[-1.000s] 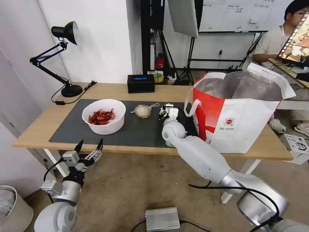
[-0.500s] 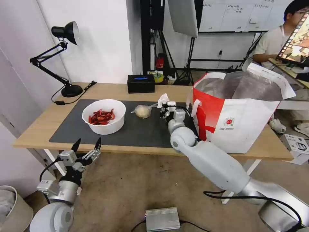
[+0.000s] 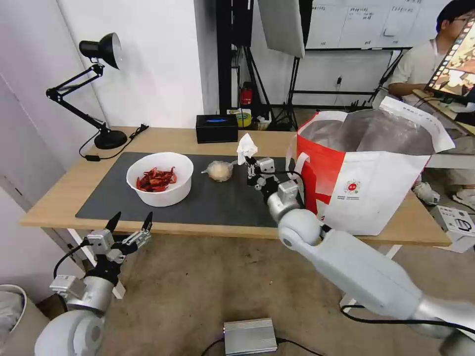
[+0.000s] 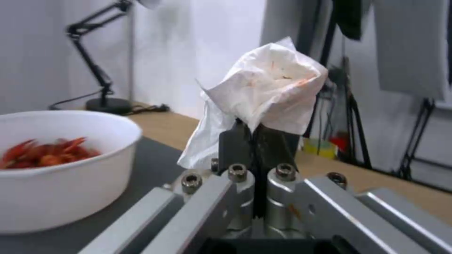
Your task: Pick up the trash from the table and place it into the takeout bag.
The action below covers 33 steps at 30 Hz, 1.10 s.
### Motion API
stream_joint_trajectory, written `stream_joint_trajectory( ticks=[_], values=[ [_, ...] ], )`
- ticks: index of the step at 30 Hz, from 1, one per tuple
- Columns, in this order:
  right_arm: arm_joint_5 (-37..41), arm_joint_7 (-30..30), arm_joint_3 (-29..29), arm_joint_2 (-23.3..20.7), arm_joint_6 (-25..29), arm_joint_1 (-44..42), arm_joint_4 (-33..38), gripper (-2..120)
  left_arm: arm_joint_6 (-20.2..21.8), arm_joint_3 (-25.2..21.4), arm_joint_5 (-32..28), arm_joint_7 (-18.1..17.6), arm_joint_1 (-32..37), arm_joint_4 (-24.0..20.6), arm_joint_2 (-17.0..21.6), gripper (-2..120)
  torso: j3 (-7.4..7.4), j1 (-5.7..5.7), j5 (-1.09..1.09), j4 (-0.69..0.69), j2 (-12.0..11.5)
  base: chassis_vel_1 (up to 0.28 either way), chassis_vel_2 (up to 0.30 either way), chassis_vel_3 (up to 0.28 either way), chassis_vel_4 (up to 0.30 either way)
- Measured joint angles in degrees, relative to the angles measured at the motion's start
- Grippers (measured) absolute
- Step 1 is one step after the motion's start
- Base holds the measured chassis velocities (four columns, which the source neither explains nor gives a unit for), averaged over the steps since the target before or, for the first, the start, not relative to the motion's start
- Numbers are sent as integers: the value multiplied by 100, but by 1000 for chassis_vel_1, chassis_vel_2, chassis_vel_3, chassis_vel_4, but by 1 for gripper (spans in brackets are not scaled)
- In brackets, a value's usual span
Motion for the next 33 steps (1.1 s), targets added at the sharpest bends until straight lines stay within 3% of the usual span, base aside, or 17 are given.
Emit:
stream_joint_trajectory(
  ticks=[4, 9, 15, 23, 25, 33],
  values=[
    [-275, -388, 381, -650, 280, -443, 579, 0, 1, 6, -30, -9, 4, 3, 101, 100, 0, 0, 0, -1, 0, 0, 0, 0, 0],
    [-523, -635, 868, -985, 505, -1011, 929, 0, 1, 74, 13, -7, 48, 23, 94, 100, 0, 0, 0, -1, 0, 0, 0, 0, 0],
    [-1048, -1137, 2331, -1299, 1024, -2481, 1458, 0, 0, 206, 36, -12, 77, 66, 217, 100, 0, 0, 0, -2, 0, 0, 0, 0, 0],
    [-1273, -1362, 3496, -1341, 1454, -3407, 1820, 0, 0, 324, 32, -20, 75, 115, 356, 100, 0, 0, -1, -1, 0, 0, 0, 0, 0],
    [-1287, -1514, 4045, -1298, 1676, -3845, 1899, 0, 0, 374, 32, -20, 109, 120, 409, 100, 0, 0, -1, -1, 0, 0, 0, 0, 0],
    [-1148, -1495, 4881, -956, 1927, -4121, 1898, 0, -5, 435, 27, -21, 154, 142, 492, 100, 0, 0, 0, 0, 0, 0, 0, 0, 0]
  ],
)
